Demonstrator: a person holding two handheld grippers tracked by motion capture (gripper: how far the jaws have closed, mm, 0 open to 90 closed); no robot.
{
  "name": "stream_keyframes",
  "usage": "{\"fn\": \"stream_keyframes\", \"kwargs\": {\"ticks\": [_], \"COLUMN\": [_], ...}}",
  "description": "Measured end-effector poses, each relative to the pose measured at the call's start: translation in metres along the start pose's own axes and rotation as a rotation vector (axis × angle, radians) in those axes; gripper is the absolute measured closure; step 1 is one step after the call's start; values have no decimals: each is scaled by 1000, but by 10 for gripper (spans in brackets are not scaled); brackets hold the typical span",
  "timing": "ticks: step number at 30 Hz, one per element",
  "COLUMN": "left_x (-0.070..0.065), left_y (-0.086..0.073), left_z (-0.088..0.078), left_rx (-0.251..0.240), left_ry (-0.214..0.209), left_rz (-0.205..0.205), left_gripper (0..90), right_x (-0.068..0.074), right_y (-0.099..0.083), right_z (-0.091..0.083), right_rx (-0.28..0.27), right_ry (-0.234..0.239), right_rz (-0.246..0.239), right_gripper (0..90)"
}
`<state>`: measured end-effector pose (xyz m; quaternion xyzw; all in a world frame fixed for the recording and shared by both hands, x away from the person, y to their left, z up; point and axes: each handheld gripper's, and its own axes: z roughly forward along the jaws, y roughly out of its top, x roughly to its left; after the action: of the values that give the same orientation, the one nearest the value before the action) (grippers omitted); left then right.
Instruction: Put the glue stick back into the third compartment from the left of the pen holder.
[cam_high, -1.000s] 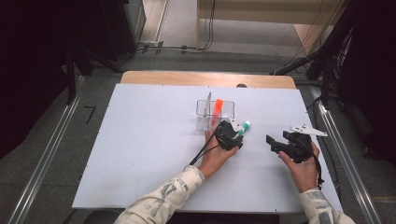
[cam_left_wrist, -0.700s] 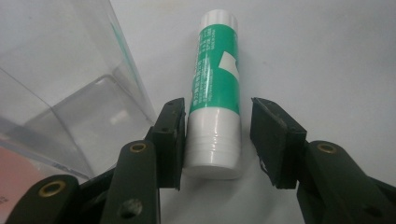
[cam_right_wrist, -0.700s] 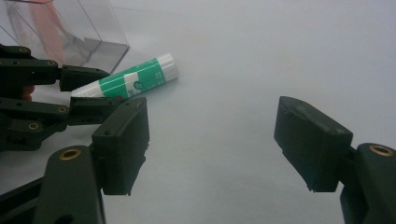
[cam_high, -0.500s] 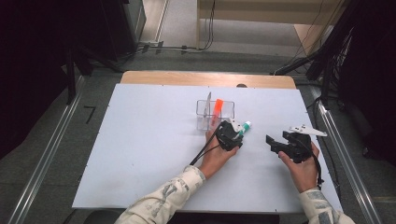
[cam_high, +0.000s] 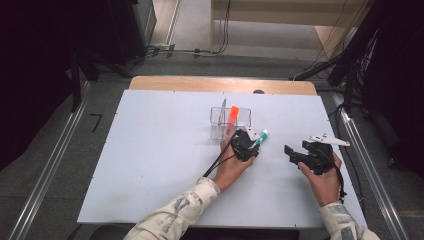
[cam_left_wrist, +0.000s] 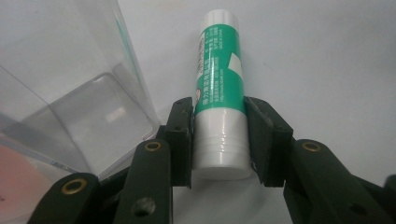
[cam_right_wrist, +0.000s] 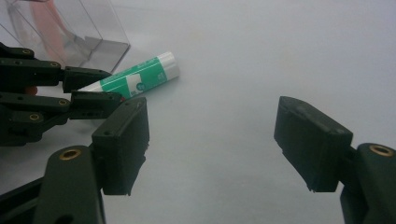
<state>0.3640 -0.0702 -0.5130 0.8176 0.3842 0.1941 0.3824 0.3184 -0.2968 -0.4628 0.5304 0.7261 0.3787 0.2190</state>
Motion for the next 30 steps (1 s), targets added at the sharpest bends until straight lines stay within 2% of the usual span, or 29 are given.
{"fn": "stream_keyframes", "kwargs": {"ticks": [17,30], "left_x": [-1,-1], "left_y": [0,0], "left_z": [0,-3], "left_rx": [-7,-17], "left_ry": [2,-12], "left_rz": [4,0], "left_gripper": [662,662], "right_x": [-1,-1], "right_y": [0,0], "right_z": [0,0], "right_rx": [-5,-3], "right_ry": [1,-1], "right_rz": [-3,-1], "right_gripper": [254,254]}}
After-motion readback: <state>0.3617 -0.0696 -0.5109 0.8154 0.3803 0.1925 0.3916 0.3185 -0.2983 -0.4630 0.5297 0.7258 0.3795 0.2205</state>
